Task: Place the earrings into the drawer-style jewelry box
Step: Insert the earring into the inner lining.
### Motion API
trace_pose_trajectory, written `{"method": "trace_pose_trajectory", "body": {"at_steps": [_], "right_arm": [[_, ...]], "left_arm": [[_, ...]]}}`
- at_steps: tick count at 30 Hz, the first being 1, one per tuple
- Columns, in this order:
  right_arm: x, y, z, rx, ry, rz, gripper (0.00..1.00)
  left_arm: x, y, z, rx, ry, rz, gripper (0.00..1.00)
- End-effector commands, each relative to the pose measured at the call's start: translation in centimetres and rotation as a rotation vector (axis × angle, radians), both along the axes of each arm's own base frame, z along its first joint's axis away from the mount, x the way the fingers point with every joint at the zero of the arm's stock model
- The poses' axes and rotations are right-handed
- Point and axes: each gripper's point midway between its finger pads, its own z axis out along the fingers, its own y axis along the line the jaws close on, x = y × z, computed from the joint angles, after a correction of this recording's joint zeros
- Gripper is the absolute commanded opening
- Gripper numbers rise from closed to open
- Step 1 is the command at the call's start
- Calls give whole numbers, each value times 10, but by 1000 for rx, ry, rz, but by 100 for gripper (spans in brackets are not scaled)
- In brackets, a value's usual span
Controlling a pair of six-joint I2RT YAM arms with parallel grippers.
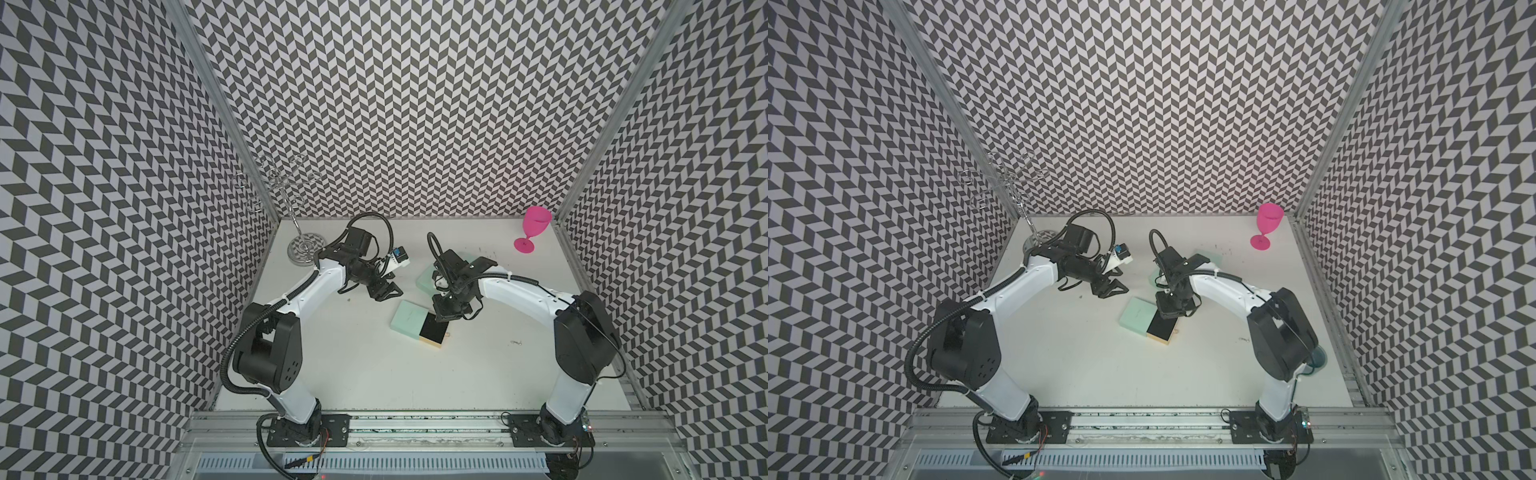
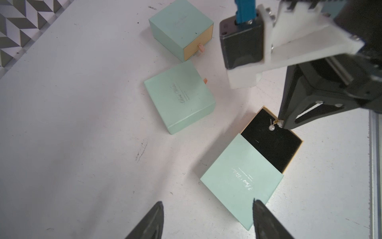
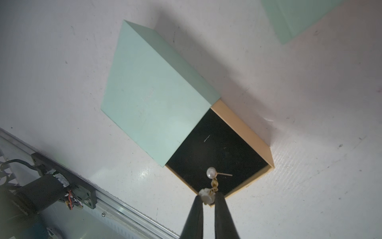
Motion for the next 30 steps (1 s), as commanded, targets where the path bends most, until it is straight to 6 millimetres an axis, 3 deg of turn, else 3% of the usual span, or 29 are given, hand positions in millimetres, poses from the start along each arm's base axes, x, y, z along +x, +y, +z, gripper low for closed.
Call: {"method": "trace_pose_trajectory", "body": {"at_steps": [1,9,21,30], "right_arm": [[-1,13,-1,9,-6,47,12],[1,11,-16,-25,7,63,12],[13,13,-22,-58,-9,76,13],[5,9,-26,-66,14,89,12]], "left_arm": [[-7,-2,4,-13,-11,-23,69],[-6,-3,2,-15,-7,-20,69],[-6,-3,0,-17,0,-16,69],[-8,-1,-3,-12,8,-19,69]]}}
